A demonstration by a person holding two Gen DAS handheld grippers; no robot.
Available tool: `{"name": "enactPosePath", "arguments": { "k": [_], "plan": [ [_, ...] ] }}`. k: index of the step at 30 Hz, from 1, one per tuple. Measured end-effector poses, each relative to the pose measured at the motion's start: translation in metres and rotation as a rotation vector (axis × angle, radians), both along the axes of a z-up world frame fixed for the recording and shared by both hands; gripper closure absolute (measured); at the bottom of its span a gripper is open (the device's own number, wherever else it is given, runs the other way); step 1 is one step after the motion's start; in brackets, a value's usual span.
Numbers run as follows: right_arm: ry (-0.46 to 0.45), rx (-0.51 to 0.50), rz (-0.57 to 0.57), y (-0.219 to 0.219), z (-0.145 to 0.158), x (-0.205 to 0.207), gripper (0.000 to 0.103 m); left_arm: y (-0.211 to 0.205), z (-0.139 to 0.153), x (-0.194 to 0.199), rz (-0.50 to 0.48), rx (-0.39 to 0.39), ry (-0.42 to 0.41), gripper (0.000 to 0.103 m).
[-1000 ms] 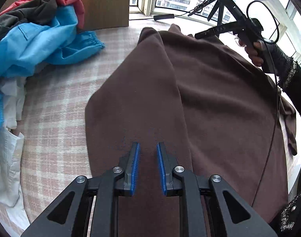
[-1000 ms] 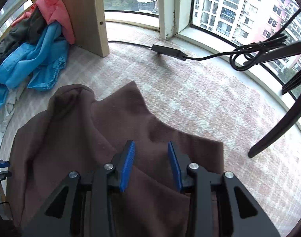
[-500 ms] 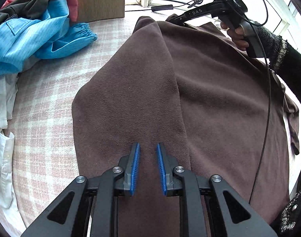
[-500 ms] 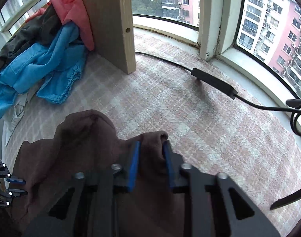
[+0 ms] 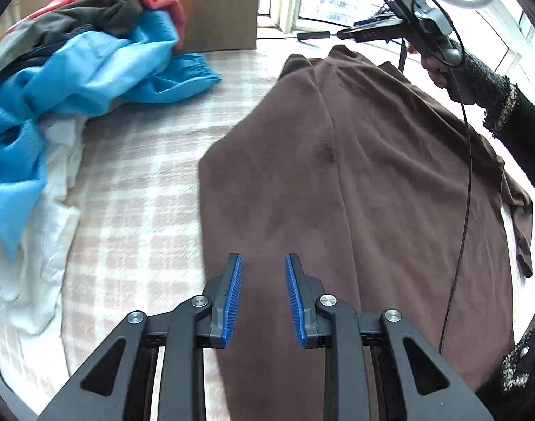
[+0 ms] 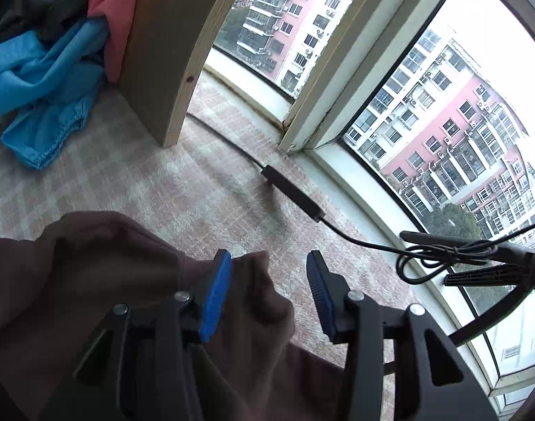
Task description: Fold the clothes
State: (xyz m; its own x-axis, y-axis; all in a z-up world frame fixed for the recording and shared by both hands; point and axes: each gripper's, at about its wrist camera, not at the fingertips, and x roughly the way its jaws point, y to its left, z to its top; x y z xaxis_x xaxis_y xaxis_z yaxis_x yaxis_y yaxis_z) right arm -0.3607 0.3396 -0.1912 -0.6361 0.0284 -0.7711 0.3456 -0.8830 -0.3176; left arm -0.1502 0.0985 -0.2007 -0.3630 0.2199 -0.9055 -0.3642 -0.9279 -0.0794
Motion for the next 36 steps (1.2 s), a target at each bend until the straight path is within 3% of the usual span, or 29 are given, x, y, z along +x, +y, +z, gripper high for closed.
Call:
{"name": "enactPosePath", "arguments": {
  "k": [2, 5, 9, 13, 15, 19, 22, 24, 25, 27, 29, 32, 35, 36],
  "plan": [
    [-0.041, -0.138, 0.017, 0.007, 0.017, 0.014, 0.058, -0.026, 0.009, 0.029, 0.046, 0.024, -0.007, 0.076],
    [-0.213, -0.365, 0.070, 0.001, 0.014, 0.040, 0.058, -0.060, 0.016, 0.072, 0.117, 0.022, -0.025, 0.076],
    [-0.329, -0.463, 0.112, -0.031, -0.007, 0.076, 0.058, -0.091, 0.021, 0.127, 0.215, 0.010, -0.066, 0.076],
    [-0.425, -0.574, 0.105, -0.048, -0.028, 0.090, 0.058, -0.096, 0.024, 0.189, 0.227, 0.042, -0.067, 0.076],
    [-0.459, -0.582, 0.088, -0.058, -0.037, 0.091, 0.058, -0.082, 0.017, 0.208, 0.191, 0.097, -0.088, 0.076],
    [-0.448, -0.519, 0.074, -0.076, -0.043, 0.094, 0.058, -0.045, -0.004, 0.227, 0.103, 0.104, -0.072, 0.071],
    [-0.404, -0.417, 0.055, -0.087, -0.044, 0.099, 0.058, -0.047, -0.021, 0.222, 0.126, 0.150, -0.089, 0.071],
    [-0.347, -0.303, 0.028, -0.092, -0.041, 0.105, 0.059, -0.061, -0.032, 0.220, 0.176, 0.125, -0.129, 0.071],
    [-0.323, -0.295, 0.017, -0.090, -0.034, 0.111, 0.059, -0.071, -0.029, 0.224, 0.198, 0.149, -0.129, 0.073],
    [-0.277, -0.314, -0.004, -0.084, -0.015, 0.125, 0.059, -0.096, -0.015, 0.235, 0.265, 0.210, -0.066, 0.071],
    [-0.249, -0.391, 0.034, -0.084, 0.006, 0.147, 0.059, -0.116, -0.009, 0.237, 0.355, 0.220, -0.021, 0.067],
    [-0.274, -0.450, 0.120, -0.112, 0.020, 0.178, 0.058, -0.122, -0.024, 0.223, 0.354, 0.230, -0.047, 0.067],
    [-0.325, -0.465, 0.136, -0.148, 0.017, 0.188, 0.058, -0.107, -0.042, 0.212, 0.288, 0.139, -0.064, 0.067],
    [-0.341, -0.463, 0.135, -0.161, 0.015, 0.189, 0.058, -0.104, -0.045, 0.210, 0.274, 0.140, -0.066, 0.067]
  ]
}}
